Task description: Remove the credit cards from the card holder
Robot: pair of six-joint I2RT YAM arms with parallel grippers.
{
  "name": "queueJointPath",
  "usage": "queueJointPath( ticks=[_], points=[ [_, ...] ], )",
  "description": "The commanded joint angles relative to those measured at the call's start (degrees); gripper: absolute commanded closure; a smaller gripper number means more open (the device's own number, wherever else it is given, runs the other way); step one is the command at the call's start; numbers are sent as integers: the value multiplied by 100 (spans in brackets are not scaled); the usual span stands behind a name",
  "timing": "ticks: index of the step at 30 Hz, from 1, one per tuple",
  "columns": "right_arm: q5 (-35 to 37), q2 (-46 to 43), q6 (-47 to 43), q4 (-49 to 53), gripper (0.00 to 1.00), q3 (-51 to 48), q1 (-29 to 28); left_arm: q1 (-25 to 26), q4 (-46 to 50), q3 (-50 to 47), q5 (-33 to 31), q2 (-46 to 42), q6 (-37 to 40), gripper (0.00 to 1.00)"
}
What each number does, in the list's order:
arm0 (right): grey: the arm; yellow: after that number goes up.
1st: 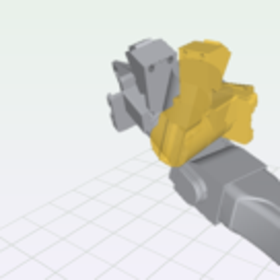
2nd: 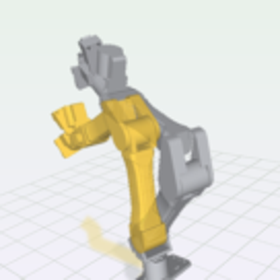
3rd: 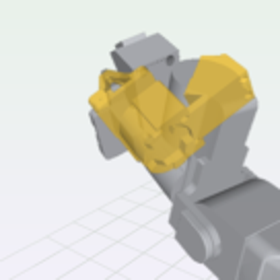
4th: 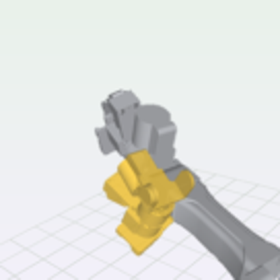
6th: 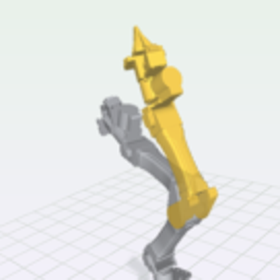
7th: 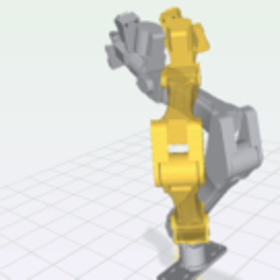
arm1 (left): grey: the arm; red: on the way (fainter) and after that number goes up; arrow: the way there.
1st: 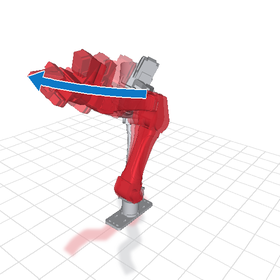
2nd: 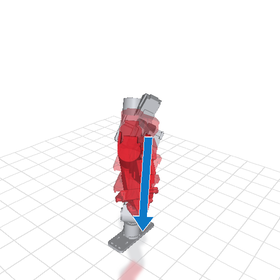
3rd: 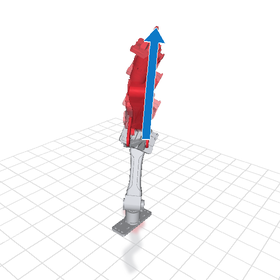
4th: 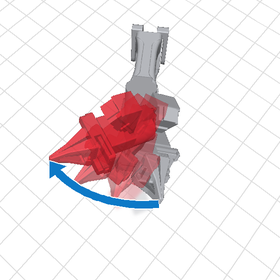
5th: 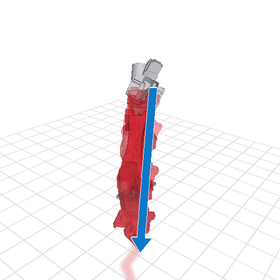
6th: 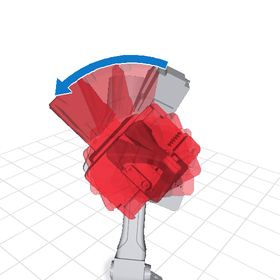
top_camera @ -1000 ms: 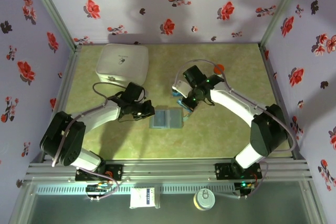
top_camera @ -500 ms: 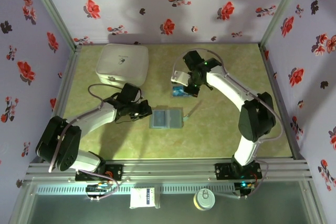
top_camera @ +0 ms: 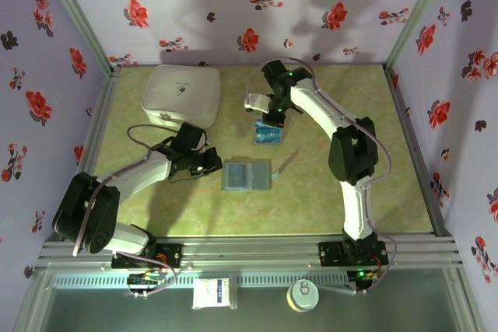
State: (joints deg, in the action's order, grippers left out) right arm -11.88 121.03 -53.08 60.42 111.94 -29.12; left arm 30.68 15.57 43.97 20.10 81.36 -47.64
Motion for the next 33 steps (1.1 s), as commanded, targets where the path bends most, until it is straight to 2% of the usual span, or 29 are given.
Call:
queueJointPath(
  ticks=[1,18,21,24,29,33],
  points=[
    [-122,253,-280,474,100,428,64,-72,256,115,-41,33,69,96],
    [-229,869,-458,828,100,673,148,-168,308,167,32,257,158,96],
    [-137,888,-333,765,87,684,157,-169,313,176,51,266,166,96],
    [-95,799,-184,690,80,682,157,-175,321,201,66,264,169,96],
    [-46,423,233,269,79,330,161,-174,303,258,91,307,200,96],
    [89,-65,993,-540,78,-357,153,-174,230,264,100,302,194,96]
  ],
)
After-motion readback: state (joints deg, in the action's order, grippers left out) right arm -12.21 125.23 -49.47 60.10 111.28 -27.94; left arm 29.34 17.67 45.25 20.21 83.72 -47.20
